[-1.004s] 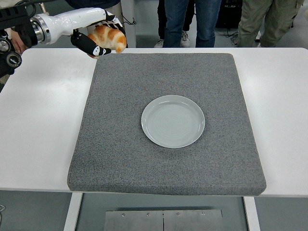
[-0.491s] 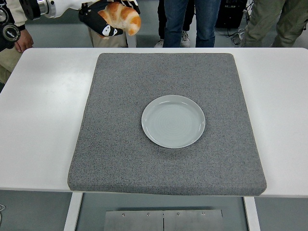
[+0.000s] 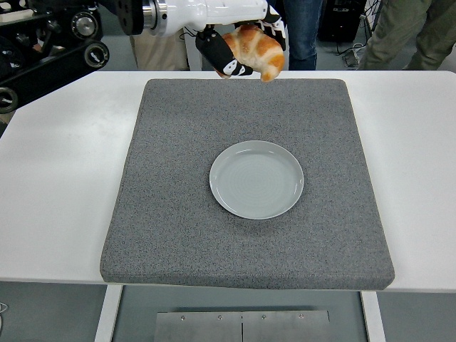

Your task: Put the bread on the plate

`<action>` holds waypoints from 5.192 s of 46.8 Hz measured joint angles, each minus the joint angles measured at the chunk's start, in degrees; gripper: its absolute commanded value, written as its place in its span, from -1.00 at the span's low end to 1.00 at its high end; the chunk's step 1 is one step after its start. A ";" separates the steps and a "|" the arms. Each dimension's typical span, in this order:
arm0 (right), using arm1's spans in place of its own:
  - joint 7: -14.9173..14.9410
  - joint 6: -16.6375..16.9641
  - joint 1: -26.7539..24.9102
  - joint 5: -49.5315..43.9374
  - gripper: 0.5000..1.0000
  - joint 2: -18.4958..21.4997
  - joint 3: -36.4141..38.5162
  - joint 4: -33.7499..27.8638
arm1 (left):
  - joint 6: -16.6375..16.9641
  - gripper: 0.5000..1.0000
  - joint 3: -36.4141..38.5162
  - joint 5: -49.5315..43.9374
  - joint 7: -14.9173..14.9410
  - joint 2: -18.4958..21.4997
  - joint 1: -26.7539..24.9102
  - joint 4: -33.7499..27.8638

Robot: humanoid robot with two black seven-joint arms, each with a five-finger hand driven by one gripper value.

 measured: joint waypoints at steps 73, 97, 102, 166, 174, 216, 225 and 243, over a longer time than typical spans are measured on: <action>-0.01 0.00 -0.01 0.00 1.00 0.00 0.00 0.00 | 1.67 -1.00 7.06 12.62 0.39 -9.56 16.08 6.05; -0.01 0.00 0.00 0.00 1.00 0.00 0.00 0.00 | 3.91 -1.00 7.09 13.01 0.35 -13.93 19.65 10.21; -0.01 0.00 0.02 0.00 1.00 0.00 0.00 0.00 | 4.03 -1.00 7.03 14.02 0.35 -14.07 20.55 10.57; 0.00 0.00 -0.01 0.00 1.00 0.00 0.00 0.00 | 3.53 0.86 4.74 0.95 -1.69 -6.34 14.80 5.55; -0.01 0.00 0.00 0.00 1.00 0.00 0.00 0.00 | 3.52 0.86 2.77 -7.34 -1.51 -4.88 11.63 5.54; -0.02 0.00 -0.01 0.00 1.00 0.00 0.00 0.00 | 5.38 0.86 -7.95 -46.37 -1.54 3.03 11.86 13.45; 0.00 0.00 0.01 0.00 1.00 0.00 0.00 0.00 | 5.39 0.86 -8.75 -55.26 -1.78 3.00 13.63 18.49; -0.01 -0.01 0.01 0.00 1.00 0.00 0.01 0.00 | 3.49 0.87 -19.38 -61.15 -1.24 -2.46 21.02 31.08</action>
